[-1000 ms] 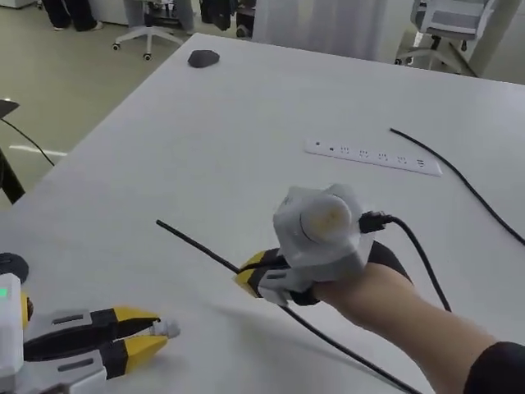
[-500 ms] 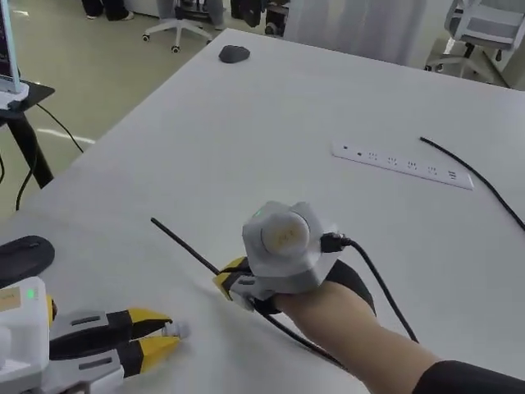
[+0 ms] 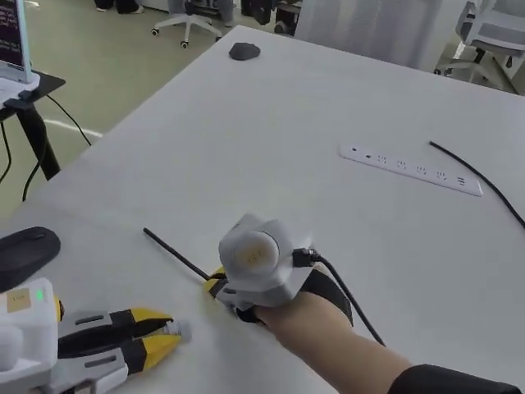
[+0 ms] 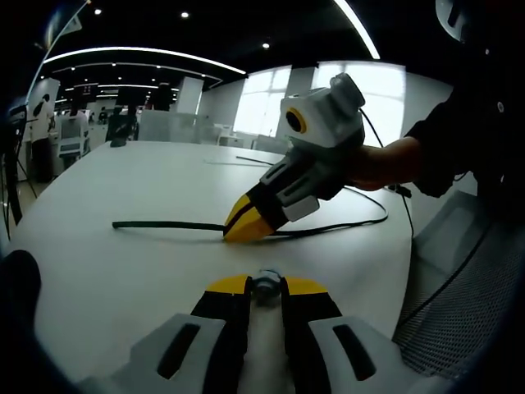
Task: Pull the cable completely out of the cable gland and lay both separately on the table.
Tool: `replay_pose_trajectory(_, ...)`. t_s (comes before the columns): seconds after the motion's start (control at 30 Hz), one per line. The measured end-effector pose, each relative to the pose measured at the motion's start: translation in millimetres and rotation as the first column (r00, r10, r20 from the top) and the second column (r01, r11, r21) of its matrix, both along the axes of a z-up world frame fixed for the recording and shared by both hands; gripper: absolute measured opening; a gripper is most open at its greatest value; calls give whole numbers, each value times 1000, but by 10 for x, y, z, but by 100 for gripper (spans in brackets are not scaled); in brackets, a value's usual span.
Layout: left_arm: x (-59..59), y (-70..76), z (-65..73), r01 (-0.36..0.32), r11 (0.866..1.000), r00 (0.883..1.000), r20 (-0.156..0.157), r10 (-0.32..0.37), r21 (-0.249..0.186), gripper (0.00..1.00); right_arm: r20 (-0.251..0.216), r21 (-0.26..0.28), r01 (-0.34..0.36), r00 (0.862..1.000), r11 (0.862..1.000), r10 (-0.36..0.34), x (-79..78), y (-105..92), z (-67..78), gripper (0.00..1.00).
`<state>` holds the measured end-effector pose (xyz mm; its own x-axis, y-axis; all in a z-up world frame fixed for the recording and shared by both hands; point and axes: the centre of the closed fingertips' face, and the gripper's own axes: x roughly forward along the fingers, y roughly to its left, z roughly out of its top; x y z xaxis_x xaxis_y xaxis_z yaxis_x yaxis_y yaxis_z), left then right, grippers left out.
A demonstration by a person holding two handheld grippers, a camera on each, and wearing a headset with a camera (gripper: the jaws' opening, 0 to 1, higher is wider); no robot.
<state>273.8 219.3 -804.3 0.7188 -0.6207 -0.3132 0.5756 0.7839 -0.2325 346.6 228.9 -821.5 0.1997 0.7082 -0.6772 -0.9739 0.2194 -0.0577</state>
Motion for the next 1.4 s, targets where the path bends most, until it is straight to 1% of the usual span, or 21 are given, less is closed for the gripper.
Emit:
replay_pose_trajectory(0.03, 6, 1, 12, -2, 1000, 1000, 9, 2, -5, 15, -2, 1, 4, 1000, 1000, -4, 6, 7, 4, 0)
replay_pose_trajectory(0.13, 23, 18, -1, -21, 999, 1000, 4, 21, -24, 15, 2, 4, 3, 1000, 1000, -3, 11, 17, 6, 0)
replay_pose_trajectory(0.2, 24, 15, 2, -18, 1000, 1000, 12, 19, -23, 15, -1, 5, 1, 1000, 1000, -1, 5, 14, 7, 0)
replay_pose_trajectory(0.23, 30, 22, 3, -19, 1000, 1000, 23, 20, -12, 15, 17, 1, -14, 1000, 1000, 14, -3, 17, 6, 0)
replay_pose_trajectory(0.27, 29, 22, 3, -19, 1000, 1000, 23, 20, -14, 16, 34, -5, -30, 999, 1000, 30, -7, 23, 7, 0)
replay_pose_trajectory(0.3, 31, 27, 3, -25, 999, 1000, 19, 25, -20, 16, 71, -19, -67, 995, 998, 68, -6, 31, 9, 0)
replay_pose_trajectory(0.33, 38, 35, 3, -30, 999, 999, 20, 31, -20, 16, 82, -23, -74, 994, 997, 76, -10, 34, 7, 0)
replay_pose_trajectory(0.5, 52, 40, 1, -30, 999, 999, 27, 30, -13, 16, 32, -3, -23, 999, 1000, 23, 20, 22, -6, 1)
replay_pose_trajectory(0.6, 62, 48, 4, -40, 999, 999, 33, 40, -6, 18, 2, 15, -8, 1000, 1000, 8, 15, 34, 2, 12)
replay_pose_trajectory(0.63, 63, 51, -1, -41, 999, 999, 29, 41, -5, 19, -13, 18, -1, 1000, 1000, 1, 6, 30, 0, 13)
replay_pose_trajectory(0.73, 58, 39, -2, -36, 999, 999, 27, 36, -6, 22, -12, 17, 13, 1000, 1000, -12, 12, 21, 4, 14)
replay_pose_trajectory(0.87, 50, 17, -6, -25, 1000, 999, 23, 25, -7, 35, -12, 25, 24, 1000, 999, -23, 28, 22, 20, 21)
replay_pose_trajectory(0.93, 57, 27, -8, -28, 1000, 999, 26, 28, -3, 38, -14, 29, 30, 999, 999, -30, 37, 15, 37, 22)
replay_pose_trajectory(1.0, 56, 28, -9, -29, 1000, 999, 22, 29, -6, 40, -15, 36, 41, 999, 999, -40, 59, 12, 49, 28)
replay_pose_trajectory(1.1, 38, 16, -1, -6, 1000, 999, 41, 5, 16, 46, -13, 53, 54, 999, 997, -53, 101, 15, 80, 35)
replay_pose_trajectory(1.17, 37, 28, 1, -7, 1000, 999, 39, 6, 28, 48, -2, 50, 56, 998, 997, -56, 127, 11, 85, 38)
replay_pose_trajectory(1.23, 60, 59, 14, -20, 999, 998, 54, 17, 51, 59, -11, 60, 72, 997, 996, -71, 157, 0, 109, 40)
replay_pose_trajectory(1.3, 79, 66, 65, -34, 999, 998, 55, 33, 22, 67, -13, 69, 83, 997, 994, -82, 174, -6, 128, 45)
replay_pose_trajectory(1.33, 92, 73, 94, -41, 999, 997, 70, 39, 24, 71, -21, 69, 85, 996, 994, -84, 172, -10, 130, 46)
replay_pose_trajectory(1.37, 109, 87, 122, -46, 998, 995, 91, 42, 43, 71, -26, 72, 91, 996, 993, -89, 177, -19, 136, 46)
replay_pose_trajectory(1.4, 109, 72, 139, -41, 998, 995, 94, 36, 41, 72, -24, 71, 93, 995, 993, -92, 180, -26, 137, 48)
